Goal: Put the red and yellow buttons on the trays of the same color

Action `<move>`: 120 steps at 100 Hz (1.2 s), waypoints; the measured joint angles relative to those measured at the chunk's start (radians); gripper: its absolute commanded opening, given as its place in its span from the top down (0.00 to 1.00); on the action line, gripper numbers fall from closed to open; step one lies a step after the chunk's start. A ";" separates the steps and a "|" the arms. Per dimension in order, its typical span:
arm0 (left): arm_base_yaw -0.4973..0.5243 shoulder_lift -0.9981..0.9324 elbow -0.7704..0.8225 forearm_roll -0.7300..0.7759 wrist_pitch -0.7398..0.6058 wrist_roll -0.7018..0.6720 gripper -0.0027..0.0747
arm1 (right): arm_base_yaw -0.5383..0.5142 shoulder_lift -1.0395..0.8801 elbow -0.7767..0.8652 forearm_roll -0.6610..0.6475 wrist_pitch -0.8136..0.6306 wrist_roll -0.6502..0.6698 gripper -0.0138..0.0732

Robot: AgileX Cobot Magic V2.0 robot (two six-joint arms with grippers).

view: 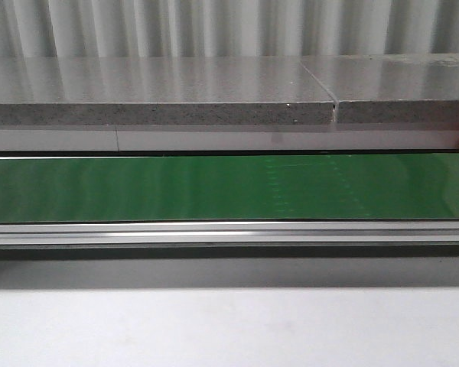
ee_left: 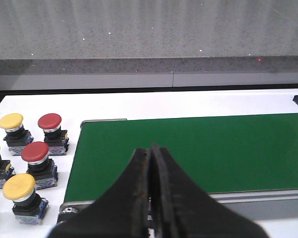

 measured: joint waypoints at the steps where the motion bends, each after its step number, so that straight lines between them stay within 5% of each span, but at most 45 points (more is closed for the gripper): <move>1: 0.000 0.000 0.000 0.000 0.000 0.000 0.99 | 0.000 0.000 0.000 0.000 -0.004 0.000 0.13; 40: 0.000 0.000 0.000 0.000 0.000 0.000 0.99 | 0.044 -0.132 0.000 0.000 -0.079 0.000 0.13; 89: 0.000 0.000 0.000 0.000 0.000 0.000 0.99 | 0.443 -0.464 0.012 0.002 -0.100 -0.179 0.13; 120: 0.000 0.000 0.000 0.000 0.000 0.000 0.99 | 0.577 -0.673 0.154 0.002 -0.117 -0.197 0.14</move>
